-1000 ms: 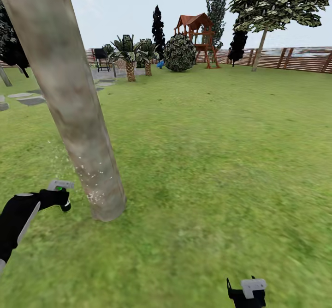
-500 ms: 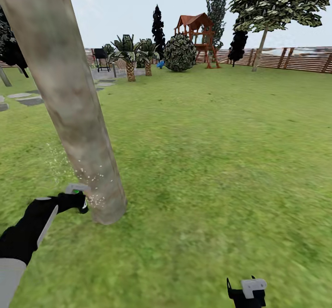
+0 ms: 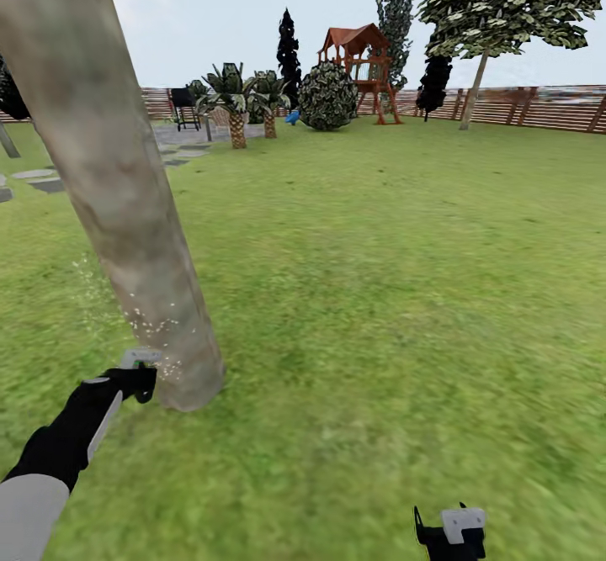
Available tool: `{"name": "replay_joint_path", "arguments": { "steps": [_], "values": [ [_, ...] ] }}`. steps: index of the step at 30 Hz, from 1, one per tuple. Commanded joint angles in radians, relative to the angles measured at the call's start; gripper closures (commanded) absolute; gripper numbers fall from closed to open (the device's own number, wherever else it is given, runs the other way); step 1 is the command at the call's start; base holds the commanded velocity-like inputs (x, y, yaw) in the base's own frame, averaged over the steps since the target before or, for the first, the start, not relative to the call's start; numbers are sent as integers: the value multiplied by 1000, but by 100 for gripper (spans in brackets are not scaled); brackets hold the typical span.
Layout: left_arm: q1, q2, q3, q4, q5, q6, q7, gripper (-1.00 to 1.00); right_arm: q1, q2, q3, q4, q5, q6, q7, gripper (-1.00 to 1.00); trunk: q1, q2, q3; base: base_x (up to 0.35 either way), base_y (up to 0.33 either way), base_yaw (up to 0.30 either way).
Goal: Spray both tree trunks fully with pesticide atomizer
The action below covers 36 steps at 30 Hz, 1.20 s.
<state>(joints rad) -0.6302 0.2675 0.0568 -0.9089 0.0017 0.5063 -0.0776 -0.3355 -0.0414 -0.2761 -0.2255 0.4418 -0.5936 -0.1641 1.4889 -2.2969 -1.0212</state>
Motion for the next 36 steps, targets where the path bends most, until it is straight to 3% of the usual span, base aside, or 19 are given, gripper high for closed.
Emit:
{"name": "replay_joint_path", "arguments": {
  "steps": [1,5,10,18,21,24,28,32,36],
  "values": [
    [0,-3,0,29,6,-11,8,100,0,0,0,0,0,0,0,-100,0,0,0,147,-266,0],
    [0,-5,0,42,12,-13,17,100,0,0,0,0,0,0,0,-100,0,0,0,90,-269,0],
    [0,-5,1,57,43,-16,28,100,0,1,0,0,0,0,0,-100,0,0,0,30,-274,0],
    [12,-4,3,58,46,-17,39,100,0,2,0,0,0,0,0,-100,0,0,0,8,-277,205],
    [13,-5,3,66,51,-17,136,100,0,2,0,0,0,0,0,-100,0,0,0,5,-277,277],
    [13,-7,3,102,54,-19,160,100,0,2,0,0,0,0,0,-100,0,0,0,78,-277,277],
    [13,-58,3,112,50,-23,173,100,0,2,0,0,0,0,0,-100,0,0,0,136,-273,264],
    [13,-66,5,113,50,-23,181,100,0,1,0,0,0,0,0,-100,0,0,0,129,-272,60],
    [13,-67,59,113,49,-40,198,100,0,2,0,0,0,0,0,-100,0,0,0,92,-272,2]
  ]
}}
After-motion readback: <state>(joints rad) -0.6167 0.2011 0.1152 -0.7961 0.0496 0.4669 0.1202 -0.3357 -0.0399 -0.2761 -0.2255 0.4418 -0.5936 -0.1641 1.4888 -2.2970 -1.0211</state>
